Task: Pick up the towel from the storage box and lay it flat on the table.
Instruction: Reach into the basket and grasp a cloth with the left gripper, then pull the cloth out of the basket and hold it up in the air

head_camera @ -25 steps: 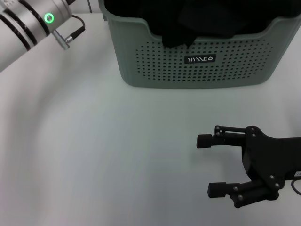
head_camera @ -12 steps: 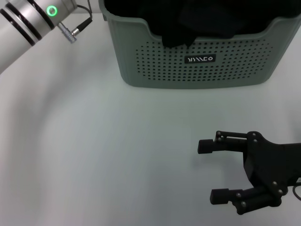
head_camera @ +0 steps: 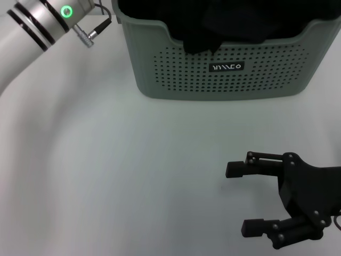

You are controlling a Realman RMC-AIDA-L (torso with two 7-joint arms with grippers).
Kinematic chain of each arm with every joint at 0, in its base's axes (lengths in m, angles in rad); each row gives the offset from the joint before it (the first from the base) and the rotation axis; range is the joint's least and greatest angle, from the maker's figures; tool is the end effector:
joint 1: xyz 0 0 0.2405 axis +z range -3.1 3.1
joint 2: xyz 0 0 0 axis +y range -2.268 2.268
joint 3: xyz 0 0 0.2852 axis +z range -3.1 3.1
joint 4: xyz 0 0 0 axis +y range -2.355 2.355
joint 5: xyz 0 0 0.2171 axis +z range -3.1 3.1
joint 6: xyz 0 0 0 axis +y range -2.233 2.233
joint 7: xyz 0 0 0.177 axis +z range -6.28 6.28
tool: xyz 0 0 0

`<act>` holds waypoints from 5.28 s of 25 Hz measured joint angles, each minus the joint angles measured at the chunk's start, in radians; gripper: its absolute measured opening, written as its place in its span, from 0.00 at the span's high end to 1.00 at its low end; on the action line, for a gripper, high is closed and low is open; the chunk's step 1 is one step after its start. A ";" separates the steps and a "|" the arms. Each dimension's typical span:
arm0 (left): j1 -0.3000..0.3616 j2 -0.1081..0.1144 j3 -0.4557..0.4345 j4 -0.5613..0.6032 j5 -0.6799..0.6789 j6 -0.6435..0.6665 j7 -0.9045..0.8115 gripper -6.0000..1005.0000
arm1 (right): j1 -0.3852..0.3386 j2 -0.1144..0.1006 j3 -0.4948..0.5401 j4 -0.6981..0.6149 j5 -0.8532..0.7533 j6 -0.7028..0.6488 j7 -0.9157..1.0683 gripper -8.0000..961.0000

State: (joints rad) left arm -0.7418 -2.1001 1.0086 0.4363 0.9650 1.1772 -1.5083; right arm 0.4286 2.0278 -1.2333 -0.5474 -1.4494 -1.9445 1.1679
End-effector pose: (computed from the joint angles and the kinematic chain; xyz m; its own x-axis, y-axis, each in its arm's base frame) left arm -0.1537 0.4730 -0.0180 0.1602 0.2961 0.9416 0.7238 -0.6838 0.0919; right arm 0.2211 0.2606 -0.0481 0.6531 -0.2057 -0.7288 -0.0559 -0.9729 0.2245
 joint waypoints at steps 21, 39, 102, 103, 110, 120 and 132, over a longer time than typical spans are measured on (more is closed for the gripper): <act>-0.023 -0.003 0.050 -0.104 -0.175 0.029 0.117 0.96 | 0.000 -0.005 0.010 0.013 0.001 -0.019 -0.012 0.11; 0.032 -0.004 0.074 -0.104 -0.271 -0.079 0.104 0.51 | 0.042 -0.007 0.011 0.006 0.001 0.002 -0.033 0.11; 0.190 0.084 0.184 0.318 0.190 0.853 -0.049 0.99 | 0.030 -0.012 0.091 0.010 0.120 0.005 -0.061 0.11; 0.189 0.084 0.184 0.321 0.220 0.853 -0.044 0.99 | 0.029 -0.015 0.092 0.009 0.120 0.005 -0.061 0.11; 0.188 0.109 0.199 0.402 0.306 0.856 0.010 0.98 | 0.028 -0.055 0.090 0.025 0.106 0.011 -0.053 0.11; 0.174 0.097 0.267 0.561 0.361 0.858 0.035 0.98 | 0.015 -0.057 0.091 0.006 0.085 -0.004 -0.054 0.11; 0.144 0.061 0.264 0.553 0.503 0.853 0.036 0.98 | 0.083 -0.059 0.092 -0.195 0.086 -0.076 -0.012 0.11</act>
State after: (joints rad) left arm -0.5973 -2.0395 1.2724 0.9893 1.4682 2.0304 -1.4725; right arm 0.5119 1.9685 -1.1412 -0.7421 -1.3637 -2.0201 1.1562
